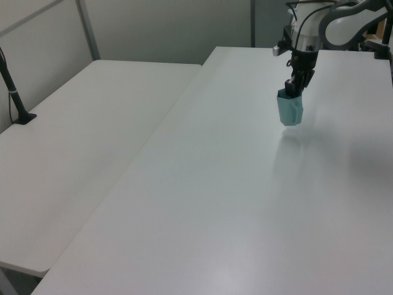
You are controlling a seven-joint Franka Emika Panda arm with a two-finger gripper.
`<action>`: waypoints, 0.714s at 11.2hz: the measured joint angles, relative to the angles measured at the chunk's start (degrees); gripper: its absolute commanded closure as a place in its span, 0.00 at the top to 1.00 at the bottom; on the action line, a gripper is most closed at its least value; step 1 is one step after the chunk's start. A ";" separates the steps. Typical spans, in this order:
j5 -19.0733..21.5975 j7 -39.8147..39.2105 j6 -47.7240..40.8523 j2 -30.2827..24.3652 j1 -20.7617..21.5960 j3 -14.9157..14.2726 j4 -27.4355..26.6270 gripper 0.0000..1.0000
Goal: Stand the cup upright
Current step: 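Rotate the held cup upward so its base rests on the table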
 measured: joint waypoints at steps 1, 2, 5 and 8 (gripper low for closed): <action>0.05 0.00 0.83 0.04 0.44 0.01 -0.83 0.00; 0.08 0.00 1.15 0.27 0.79 0.04 -1.35 0.00; 0.12 0.01 3.41 1.97 0.89 0.04 -1.57 0.05; 0.13 0.01 3.61 2.28 1.47 0.06 -1.57 0.62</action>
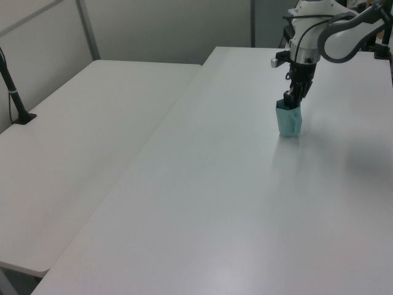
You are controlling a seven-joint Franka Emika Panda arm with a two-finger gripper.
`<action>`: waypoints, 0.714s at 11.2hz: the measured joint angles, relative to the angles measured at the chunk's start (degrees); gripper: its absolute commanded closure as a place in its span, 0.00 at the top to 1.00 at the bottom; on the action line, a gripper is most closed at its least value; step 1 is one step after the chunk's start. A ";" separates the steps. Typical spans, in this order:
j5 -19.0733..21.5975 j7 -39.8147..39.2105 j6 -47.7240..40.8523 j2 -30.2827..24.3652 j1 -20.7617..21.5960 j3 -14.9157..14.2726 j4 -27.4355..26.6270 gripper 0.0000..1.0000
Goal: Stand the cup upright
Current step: 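Rotate the held cup upward so its base rests on the table, then open the gripper and lift it away from the upright cup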
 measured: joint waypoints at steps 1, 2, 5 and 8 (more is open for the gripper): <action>0.01 0.00 -0.06 0.00 0.21 0.01 0.01 0.88; 0.02 0.01 -0.26 -0.02 0.42 0.01 0.13 1.00; 0.02 0.00 -8.05 -1.03 1.01 0.21 3.43 1.00; 0.02 -0.04 -21.87 -3.95 1.49 0.22 13.97 1.00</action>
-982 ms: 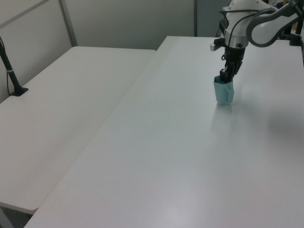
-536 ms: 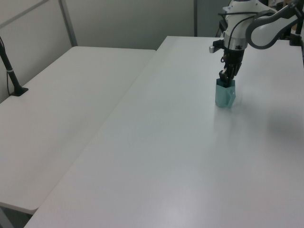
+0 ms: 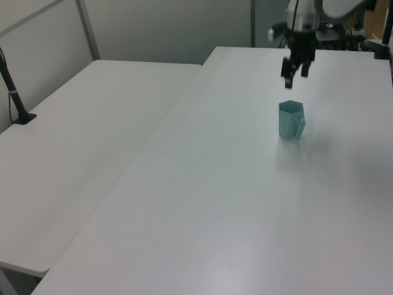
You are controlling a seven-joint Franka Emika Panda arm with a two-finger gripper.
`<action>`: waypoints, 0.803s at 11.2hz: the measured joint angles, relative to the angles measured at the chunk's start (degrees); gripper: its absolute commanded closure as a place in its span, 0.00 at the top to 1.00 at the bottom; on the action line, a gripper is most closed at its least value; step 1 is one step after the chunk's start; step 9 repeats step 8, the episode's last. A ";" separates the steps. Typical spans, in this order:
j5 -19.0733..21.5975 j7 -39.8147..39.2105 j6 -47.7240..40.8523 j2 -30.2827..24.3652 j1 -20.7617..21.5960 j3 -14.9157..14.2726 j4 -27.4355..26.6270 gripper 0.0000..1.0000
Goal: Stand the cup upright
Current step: 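Open the gripper and lift it away from the upright cup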
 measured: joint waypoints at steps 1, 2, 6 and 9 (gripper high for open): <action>0.00 -0.01 -2.73 -0.64 -0.09 -0.04 3.38 1.00; 0.00 0.00 -3.66 -0.86 -0.25 -0.28 6.49 1.00; 0.02 -10.63 -10.71 -0.81 -3.03 -0.85 14.15 1.00; 0.20 -16.78 -14.86 -0.63 -4.67 -0.85 15.39 1.00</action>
